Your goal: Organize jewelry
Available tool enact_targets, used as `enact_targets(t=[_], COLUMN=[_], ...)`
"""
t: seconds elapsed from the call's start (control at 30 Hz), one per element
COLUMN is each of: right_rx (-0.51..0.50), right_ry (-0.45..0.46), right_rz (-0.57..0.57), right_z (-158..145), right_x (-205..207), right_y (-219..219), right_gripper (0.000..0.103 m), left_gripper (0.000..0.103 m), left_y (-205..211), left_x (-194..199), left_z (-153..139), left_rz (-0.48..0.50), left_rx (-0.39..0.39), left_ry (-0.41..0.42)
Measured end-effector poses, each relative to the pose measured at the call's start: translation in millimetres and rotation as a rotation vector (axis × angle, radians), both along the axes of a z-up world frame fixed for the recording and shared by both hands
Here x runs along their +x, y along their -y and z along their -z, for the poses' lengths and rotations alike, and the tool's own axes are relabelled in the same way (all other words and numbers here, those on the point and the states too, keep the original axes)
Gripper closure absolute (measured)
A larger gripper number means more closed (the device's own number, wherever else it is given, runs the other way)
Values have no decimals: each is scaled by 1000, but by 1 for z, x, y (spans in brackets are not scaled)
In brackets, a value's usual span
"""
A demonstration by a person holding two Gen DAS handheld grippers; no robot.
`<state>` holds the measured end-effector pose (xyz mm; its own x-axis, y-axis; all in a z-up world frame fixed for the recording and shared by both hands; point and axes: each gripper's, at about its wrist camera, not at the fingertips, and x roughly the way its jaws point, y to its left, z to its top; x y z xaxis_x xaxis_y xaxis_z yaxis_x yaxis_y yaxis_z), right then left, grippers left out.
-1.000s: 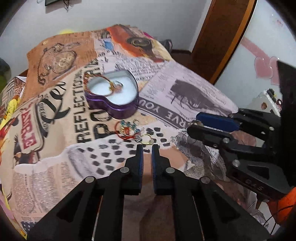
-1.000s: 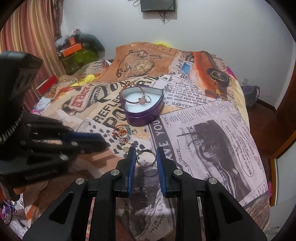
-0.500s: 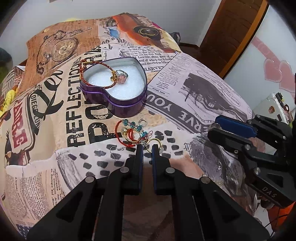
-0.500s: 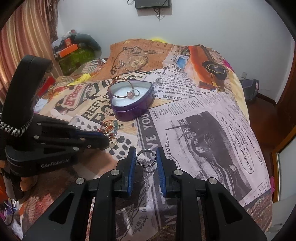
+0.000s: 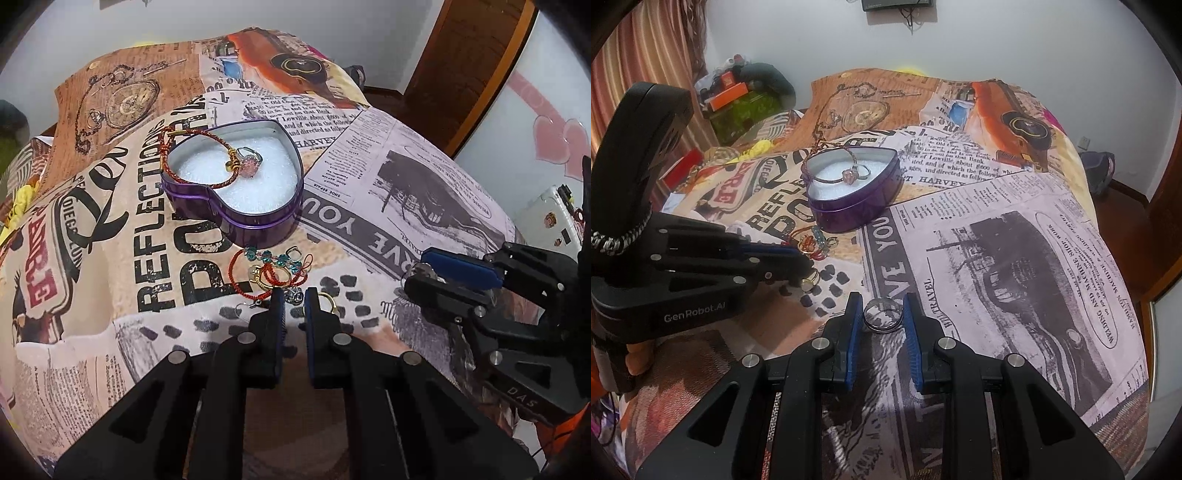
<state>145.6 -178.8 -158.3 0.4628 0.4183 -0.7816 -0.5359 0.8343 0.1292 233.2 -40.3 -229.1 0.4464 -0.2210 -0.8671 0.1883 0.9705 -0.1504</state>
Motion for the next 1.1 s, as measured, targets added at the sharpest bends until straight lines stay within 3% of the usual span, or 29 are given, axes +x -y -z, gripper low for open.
enact_targets(t=[0.3,0.4,0.57,1.1], right_rx=[1,0,1,31], right_ry=[-3,-2,12,99], right_rz=[2,2,2,33], right_z=[2,1,-6,-47], right_x=[2,3,2,1], right_y=[0,-1,-3,-6], right_gripper=[83,83,83,83], left_gripper=[90,95,95,95], left_y=[4,2,-4,-32], left_x=[3,2,-5,-35], left_z=[2,2,-5,-78], left_rz=[-1,-8,-13,-42], left_rx=[22,25,13,-26], left_ry=[19,27,46,225])
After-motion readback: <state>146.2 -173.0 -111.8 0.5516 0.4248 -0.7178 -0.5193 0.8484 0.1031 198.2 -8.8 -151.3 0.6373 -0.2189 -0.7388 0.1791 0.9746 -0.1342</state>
